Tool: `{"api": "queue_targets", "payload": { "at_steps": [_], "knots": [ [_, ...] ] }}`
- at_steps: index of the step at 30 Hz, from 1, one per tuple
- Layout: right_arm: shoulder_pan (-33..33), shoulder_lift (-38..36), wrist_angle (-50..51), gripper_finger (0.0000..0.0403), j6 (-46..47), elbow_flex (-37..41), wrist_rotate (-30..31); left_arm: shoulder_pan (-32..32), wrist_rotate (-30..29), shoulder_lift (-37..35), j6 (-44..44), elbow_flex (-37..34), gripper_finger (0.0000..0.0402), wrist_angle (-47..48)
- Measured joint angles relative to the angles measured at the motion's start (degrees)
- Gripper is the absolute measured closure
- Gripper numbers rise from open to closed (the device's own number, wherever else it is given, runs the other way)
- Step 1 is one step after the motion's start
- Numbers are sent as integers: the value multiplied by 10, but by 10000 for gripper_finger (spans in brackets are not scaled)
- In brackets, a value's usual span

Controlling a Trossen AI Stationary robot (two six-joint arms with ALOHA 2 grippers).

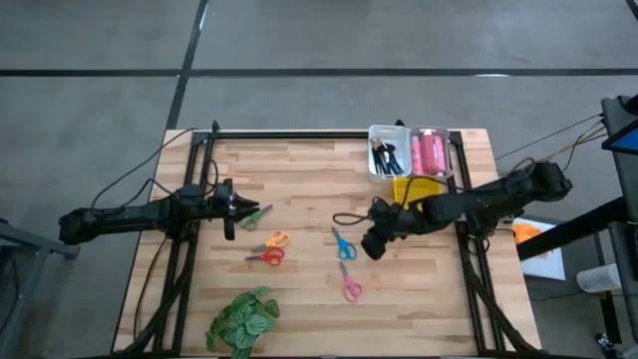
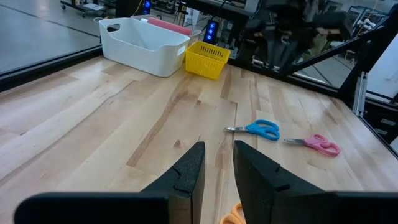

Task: Pick & Place Paint Supplies
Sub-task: Put the blue scissors into the yellow bin

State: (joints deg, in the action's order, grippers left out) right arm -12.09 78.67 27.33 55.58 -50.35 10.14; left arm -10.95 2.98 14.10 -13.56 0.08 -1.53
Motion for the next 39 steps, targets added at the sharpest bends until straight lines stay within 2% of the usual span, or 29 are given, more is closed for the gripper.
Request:
{"api": "queue_targets", "payload": {
  "at_steps": [9, 20, 25, 39],
  "knots": [
    [-24, 35, 33, 291, 14, -41, 3, 0, 0, 0, 0, 0, 315, 0],
    [-26, 137, 196, 291, -31, -190, -4, 0, 0, 0, 0, 0, 315, 0],
    [-23, 185, 203, 291, -47, -227, -42, 0, 0, 0, 0, 0, 315, 0],
    [-14, 240, 196, 291, -76, -243, -27, 0, 0, 0, 0, 0, 315, 0]
  ]
}}
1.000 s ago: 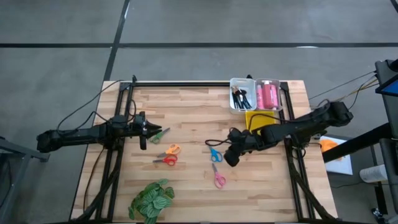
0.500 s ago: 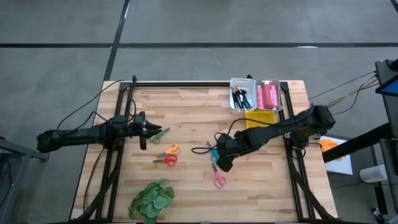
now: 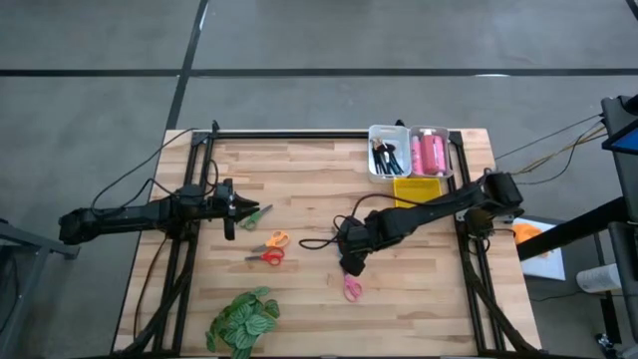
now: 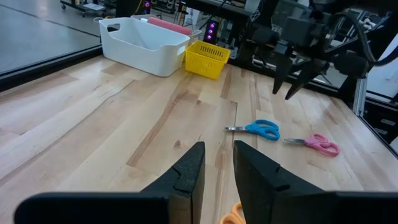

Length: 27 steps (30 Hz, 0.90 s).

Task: Pick & Place Paint Supplies
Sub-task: Put the blue scissors into the yellow bin

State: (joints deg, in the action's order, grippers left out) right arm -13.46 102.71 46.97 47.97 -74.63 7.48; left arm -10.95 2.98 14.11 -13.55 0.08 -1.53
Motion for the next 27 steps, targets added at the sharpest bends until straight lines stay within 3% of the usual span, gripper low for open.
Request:
{"api": "queue_targets", "payload": {
  "at_steps": [19, 27],
  "knots": [
    [19, 101, -46, 292, -32, 3, -4, 0, 0, 0, 0, 0, 315, 0],
    [22, 104, -52, 292, -30, 7, -5, 0, 0, 0, 0, 0, 315, 0]
  ]
}}
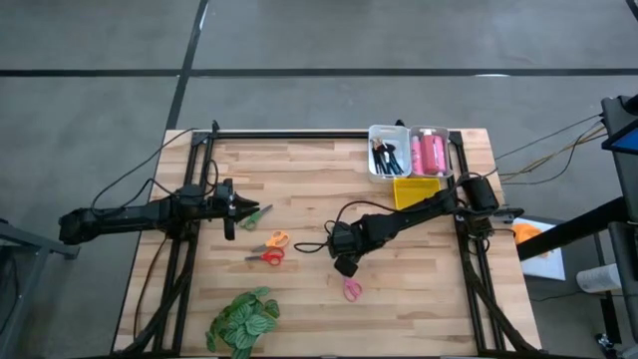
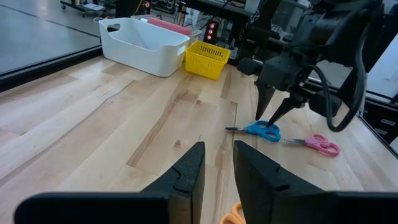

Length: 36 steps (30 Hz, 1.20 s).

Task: Pick & Place Paint Supplies
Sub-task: Put the blue scissors into the yellow bin

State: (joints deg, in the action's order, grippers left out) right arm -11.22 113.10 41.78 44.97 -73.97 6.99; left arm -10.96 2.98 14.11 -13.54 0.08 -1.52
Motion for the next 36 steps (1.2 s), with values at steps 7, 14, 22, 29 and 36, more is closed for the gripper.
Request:
{"api": "queue_targets", "payload": {
  "at_steps": [7, 14, 22, 29, 36],
  "knots": [
    [7, 0, -5, 300, 3, 10, -15, 0, 0, 0, 0, 0, 315, 0],
    [11, 0, -6, 382, -2, 11, -18, 0, 0, 0, 0, 0, 315, 0],
    [13, 0, -7, 386, -5, 12, -16, 0, 0, 0, 0, 0, 315, 0],
    [14, -1, -9, 386, -14, 12, -16, 0, 0, 0, 0, 0, 315, 0],
    [25, -17, -24, 386, -37, 14, -10, 0, 0, 0, 0, 0, 315, 0]
  ]
}}
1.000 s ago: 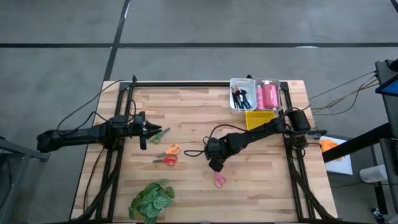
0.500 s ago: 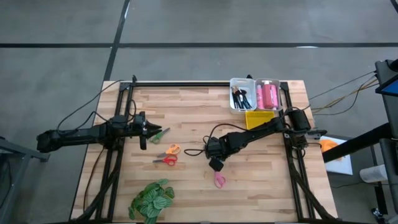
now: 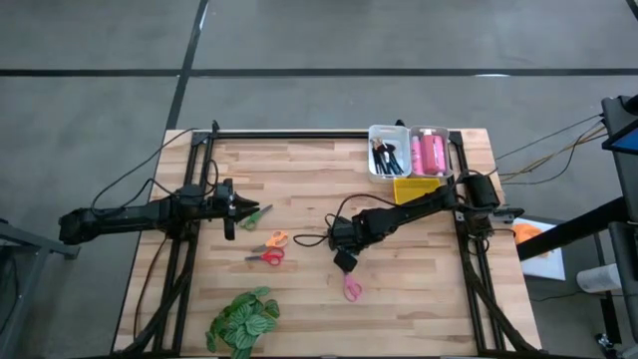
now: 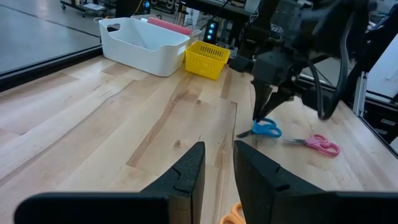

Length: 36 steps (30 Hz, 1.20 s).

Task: Pick & Place Paint Supplies
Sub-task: Put the blue scissors into the yellow bin

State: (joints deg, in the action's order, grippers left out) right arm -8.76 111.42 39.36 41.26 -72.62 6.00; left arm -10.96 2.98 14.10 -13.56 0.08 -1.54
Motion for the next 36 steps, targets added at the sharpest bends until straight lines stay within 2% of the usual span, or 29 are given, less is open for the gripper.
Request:
{"api": "queue_targets", "payload": {
  "at_steps": [11, 20, 25, 29, 36],
  "knots": [
    [40, -79, 24, 386, -26, 1, 9, 0, 0, 0, 0, 0, 315, 0],
    [92, -187, 131, 386, -97, 5, 16, 0, 0, 0, 0, 0, 315, 0],
    [119, -246, 243, 386, -163, 8, 21, 0, 0, 0, 0, 0, 315, 0],
    [134, -286, 325, 386, -211, 11, 53, 0, 0, 0, 0, 0, 315, 0],
    [150, -340, 422, 386, -399, 38, 79, 0, 0, 0, 0, 0, 315, 0]
  ]
}}
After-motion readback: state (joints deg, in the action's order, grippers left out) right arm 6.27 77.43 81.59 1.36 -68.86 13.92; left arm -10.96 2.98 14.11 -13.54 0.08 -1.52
